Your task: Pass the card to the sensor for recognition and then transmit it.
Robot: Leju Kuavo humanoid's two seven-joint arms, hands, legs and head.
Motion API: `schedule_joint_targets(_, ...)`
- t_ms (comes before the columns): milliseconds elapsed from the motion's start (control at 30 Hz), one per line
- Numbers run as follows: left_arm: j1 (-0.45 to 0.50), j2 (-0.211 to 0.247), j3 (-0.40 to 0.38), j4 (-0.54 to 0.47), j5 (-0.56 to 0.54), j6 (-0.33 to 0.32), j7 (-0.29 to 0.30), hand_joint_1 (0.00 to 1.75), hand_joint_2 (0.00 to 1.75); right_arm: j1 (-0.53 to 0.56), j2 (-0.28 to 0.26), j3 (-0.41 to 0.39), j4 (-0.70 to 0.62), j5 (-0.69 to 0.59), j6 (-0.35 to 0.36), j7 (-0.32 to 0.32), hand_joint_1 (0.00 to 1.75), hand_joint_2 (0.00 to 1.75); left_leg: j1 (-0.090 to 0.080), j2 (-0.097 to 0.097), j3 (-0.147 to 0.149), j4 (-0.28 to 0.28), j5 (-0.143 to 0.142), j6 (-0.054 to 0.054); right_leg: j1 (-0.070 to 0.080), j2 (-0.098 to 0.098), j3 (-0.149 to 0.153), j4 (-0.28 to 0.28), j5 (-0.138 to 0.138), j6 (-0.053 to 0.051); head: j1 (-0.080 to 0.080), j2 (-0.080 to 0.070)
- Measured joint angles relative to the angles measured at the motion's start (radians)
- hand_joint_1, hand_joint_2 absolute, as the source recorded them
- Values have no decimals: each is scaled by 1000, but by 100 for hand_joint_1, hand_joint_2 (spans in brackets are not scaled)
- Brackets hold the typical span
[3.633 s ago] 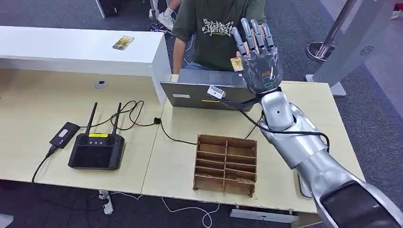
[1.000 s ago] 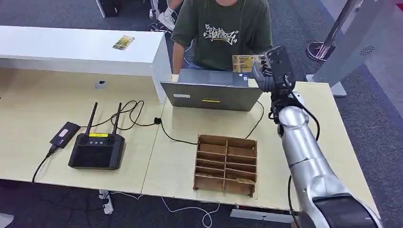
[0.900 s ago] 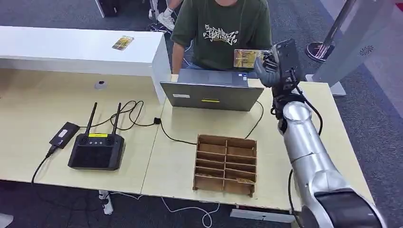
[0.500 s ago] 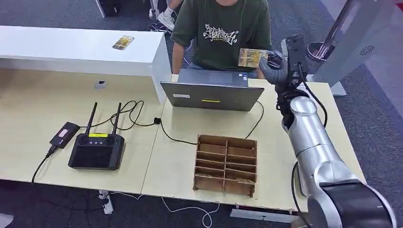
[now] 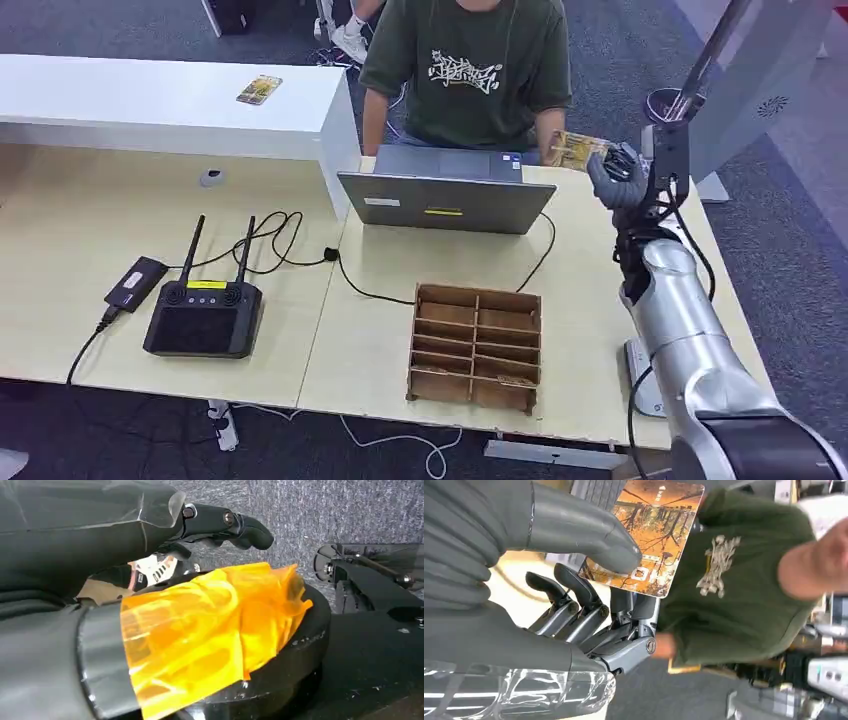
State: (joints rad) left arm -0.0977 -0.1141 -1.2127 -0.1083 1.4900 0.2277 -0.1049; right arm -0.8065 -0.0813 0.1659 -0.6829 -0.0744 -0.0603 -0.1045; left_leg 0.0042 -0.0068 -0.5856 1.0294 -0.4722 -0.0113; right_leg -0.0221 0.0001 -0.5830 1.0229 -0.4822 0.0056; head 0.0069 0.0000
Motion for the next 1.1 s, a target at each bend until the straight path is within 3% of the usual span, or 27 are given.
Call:
schedule_joint_targets(267,2,-5,17,0,2,2,-10,0,0,66,-44,-25,-54,-23,2,-12,175,175,0,-1,1,0,0,0,0,-1,0,0,0,0,0,0)
schedule_joint_targets(567,10,-8,54,0,3,4,-26,0,0,219,-135,-79,-146,-60,47,-26,175,175,0,-3,-1,0,0,1,0,-2,0,0,0,0,0,0)
schedule_joint_targets(1100,20,-9,103,0,3,3,-42,0,0,373,-239,-150,-216,-93,96,1,175,175,0,-3,-1,0,-1,1,0,-2,0,-1,0,1,0,0)
